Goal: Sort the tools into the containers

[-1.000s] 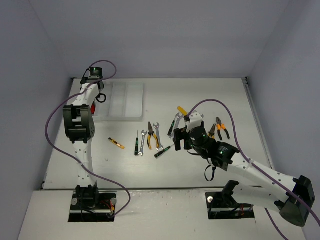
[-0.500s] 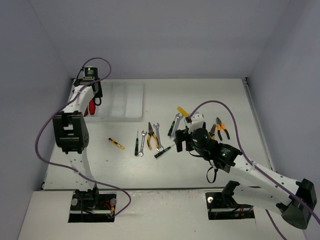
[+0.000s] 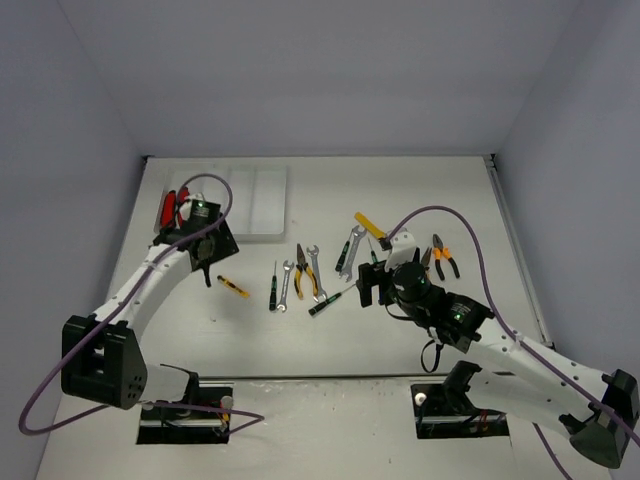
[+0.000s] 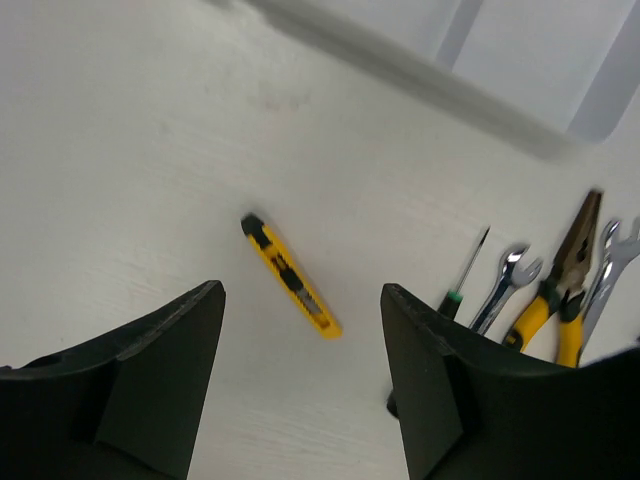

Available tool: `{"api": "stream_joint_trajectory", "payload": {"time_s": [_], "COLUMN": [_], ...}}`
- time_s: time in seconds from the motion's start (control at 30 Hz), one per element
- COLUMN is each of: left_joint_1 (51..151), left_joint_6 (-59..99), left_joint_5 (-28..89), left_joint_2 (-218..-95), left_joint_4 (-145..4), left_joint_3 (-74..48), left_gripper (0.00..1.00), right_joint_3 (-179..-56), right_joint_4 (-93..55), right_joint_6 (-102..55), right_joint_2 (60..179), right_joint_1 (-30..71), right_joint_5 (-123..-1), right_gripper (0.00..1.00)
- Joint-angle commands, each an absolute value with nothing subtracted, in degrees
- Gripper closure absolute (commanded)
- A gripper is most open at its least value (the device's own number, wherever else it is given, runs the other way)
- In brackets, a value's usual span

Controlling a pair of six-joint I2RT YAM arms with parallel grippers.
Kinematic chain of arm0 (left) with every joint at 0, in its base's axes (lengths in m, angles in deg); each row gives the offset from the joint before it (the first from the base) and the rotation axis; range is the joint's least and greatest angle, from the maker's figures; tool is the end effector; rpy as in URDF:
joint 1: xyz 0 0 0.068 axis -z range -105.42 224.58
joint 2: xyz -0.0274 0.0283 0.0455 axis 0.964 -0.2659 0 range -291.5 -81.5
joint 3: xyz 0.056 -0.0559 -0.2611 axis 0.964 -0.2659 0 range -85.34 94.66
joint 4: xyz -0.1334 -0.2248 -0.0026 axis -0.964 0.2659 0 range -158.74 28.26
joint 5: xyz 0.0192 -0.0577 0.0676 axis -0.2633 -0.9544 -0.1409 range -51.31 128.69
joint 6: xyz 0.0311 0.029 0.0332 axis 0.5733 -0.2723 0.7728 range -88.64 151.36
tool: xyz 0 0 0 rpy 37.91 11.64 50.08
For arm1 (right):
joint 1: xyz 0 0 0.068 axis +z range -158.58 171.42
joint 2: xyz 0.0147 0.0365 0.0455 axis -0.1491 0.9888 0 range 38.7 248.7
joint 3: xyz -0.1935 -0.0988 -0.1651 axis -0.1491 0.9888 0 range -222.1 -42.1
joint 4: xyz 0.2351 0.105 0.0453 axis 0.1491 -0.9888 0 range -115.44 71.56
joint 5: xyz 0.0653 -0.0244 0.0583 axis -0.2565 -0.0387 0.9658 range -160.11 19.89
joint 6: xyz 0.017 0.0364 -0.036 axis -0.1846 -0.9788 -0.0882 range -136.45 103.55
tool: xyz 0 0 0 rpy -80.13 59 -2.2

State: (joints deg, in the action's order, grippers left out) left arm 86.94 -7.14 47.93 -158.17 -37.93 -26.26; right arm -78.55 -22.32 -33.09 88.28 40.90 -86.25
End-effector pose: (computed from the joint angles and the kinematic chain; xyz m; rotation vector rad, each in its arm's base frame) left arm 0.2778 -0.0550 0.2718 -0.6174 2.3322 -0.2173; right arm 0.1404 0.1489 0.2855 -0.3422 1.8592 0.5352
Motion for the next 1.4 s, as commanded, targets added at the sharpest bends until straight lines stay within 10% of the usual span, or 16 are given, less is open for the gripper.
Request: {"api": "stream_joint_trajectory", "payload": {"time_s": [0.0,0.73,1.2,1.37], "left_joint_1": [91.58,91.19,87.04,85.56], "left_joint_6": [-18.29,-28.87,-23.86,-16.86], "left_joint_5": [49.75,51.17,51.04,52.05], "left_joint_2": [-155.14,-168.74,-168.44,-163.97], "left_joint_4": [-37.27,-45.52,-43.87,-39.71], "left_joint_3": [-30.19,-38.28,-38.56,-33.88], "left_gripper": [0.4,0.52,1.0,1.0], "right_joint_3": [-77.62,-73.92,-73.88,-74.02], "right_joint_4": [-20.2,-20.64,-20.73,-20.73], "right_joint_6": [-34.37,-36.05,-36.05,-36.13], "right_joint_2": [86.16,80.53,81.15,81.31], "right_joint_1": [40.71,40.71,40.64,40.65], "right_joint_5": [-88.03,-86.72,-87.89,-87.92], "right_gripper": [0.18,0.18,0.19,0.18]}}
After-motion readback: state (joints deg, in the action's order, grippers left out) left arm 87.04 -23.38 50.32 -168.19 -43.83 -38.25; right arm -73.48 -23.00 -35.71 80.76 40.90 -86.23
